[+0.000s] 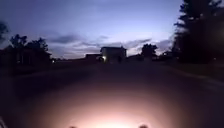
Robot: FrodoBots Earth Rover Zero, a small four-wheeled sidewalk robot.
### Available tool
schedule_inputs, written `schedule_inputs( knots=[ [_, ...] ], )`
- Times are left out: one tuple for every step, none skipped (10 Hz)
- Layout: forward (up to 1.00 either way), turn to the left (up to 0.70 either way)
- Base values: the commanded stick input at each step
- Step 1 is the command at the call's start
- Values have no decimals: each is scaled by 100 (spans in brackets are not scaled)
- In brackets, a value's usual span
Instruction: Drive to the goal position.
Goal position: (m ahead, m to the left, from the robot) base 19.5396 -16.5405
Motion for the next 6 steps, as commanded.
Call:
schedule_inputs(
  knots=[
    [70, 0],
    [70, 0],
    [70, 0],
    [70, 0],
    [70, 0],
    [70, 0]
  ],
)
